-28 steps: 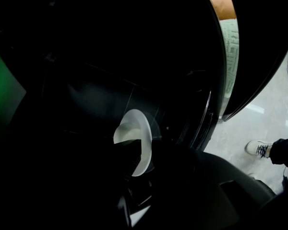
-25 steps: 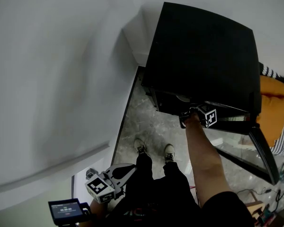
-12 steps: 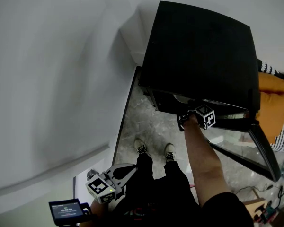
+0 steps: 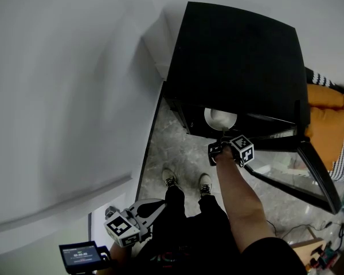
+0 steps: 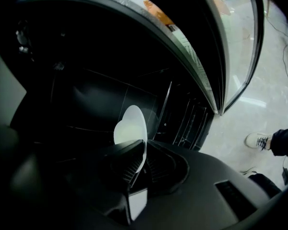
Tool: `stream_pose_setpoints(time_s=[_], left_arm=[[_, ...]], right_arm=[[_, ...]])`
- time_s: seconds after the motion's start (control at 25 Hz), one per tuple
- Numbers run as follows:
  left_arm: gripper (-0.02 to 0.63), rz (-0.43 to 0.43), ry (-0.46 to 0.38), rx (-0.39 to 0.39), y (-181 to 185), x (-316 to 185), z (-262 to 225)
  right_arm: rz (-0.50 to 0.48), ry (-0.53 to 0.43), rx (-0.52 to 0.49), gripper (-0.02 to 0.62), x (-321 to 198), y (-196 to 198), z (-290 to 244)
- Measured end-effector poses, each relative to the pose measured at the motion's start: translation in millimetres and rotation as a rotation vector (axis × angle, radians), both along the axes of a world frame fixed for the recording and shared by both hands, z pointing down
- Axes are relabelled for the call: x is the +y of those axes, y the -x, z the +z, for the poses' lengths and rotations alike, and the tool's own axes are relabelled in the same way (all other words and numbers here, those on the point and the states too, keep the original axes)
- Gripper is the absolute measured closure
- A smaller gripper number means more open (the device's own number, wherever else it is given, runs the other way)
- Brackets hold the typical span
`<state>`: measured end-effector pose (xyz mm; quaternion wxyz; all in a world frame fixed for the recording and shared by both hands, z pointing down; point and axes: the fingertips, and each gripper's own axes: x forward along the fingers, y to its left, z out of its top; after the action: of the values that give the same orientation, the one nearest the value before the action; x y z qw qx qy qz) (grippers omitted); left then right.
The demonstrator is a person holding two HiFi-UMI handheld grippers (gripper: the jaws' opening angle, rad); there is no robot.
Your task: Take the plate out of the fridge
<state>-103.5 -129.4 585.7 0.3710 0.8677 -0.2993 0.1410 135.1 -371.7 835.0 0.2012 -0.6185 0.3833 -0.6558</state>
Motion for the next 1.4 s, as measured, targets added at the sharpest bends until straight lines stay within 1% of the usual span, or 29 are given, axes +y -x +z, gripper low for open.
stream_pose_setpoints(time_s=[0.08,0.16,0.28,0.4,0.52,0.6,0.64,0.8,0.96,1.0,1.12,1.24,1.32,1.4], left_arm=[[0.601,-0.006,-0.008,0.007,0.6,2.3,-3.0],[0.601,-0.017,-0.019,0.022,1.8,3.2,-6.9],[0.601,-0.028,0.0,0.002,9.8,9.7,-3.0],[0.601,-0.047,-0.008,0.013,16.0,11.5,-2.4],[0.601,-0.05,0.008,-0.015,25.3,18.1,5.3],[0.601,-0.048,0.02,-0.011,26.4,19.7,5.8],[0.601,-0.048,0.022,-0.006,26.1,19.5,5.1],[0.601,-0.066,-0.012,0.035,26.6,12.6,0.3],[0.601,-0.051,0.006,0.049,24.9,11.9,-0.2],[0.601,-0.046,0.007,0.044,25.1,11.1,-0.1],[0.601,-0.023,0.033,-0.001,26.5,13.6,4.6],[0.601,-0.016,0.033,-0.018,28.5,15.7,9.4],[0.601,-0.025,0.023,-0.004,27.2,14.8,7.8],[0.601,-0.053,0.002,0.039,23.4,11.2,1.9]], right_arm=[[0.023,-0.01,-0.01,0.565,3.1,2.7,-6.2],[0.037,-0.019,-0.015,0.565,5.2,3.2,-1.5],[0.07,-0.021,-0.032,0.565,7.1,9.1,-6.3],[0.098,-0.057,-0.037,0.563,4.8,4.3,7.5],[0.158,-0.066,-0.08,0.563,4.4,10.9,-6.1],[0.173,-0.074,-0.097,0.563,2.0,11.7,-5.2],[0.175,-0.078,-0.102,0.563,0.3,11.7,-4.5],[0.155,-0.07,-0.088,0.563,-1.0,14.2,-6.0],[0.145,-0.076,-0.1,0.563,10.0,17.7,-6.1],[0.144,-0.076,-0.104,0.564,13.3,18.6,-6.5],[0.141,-0.072,-0.105,0.563,20.6,19.1,-6.4],[0.148,-0.077,-0.11,0.563,17.9,17.6,-4.8],[0.157,-0.079,-0.119,0.563,13.8,16.4,-3.5],[0.16,-0.083,-0.126,0.563,10.8,15.2,-2.3]])
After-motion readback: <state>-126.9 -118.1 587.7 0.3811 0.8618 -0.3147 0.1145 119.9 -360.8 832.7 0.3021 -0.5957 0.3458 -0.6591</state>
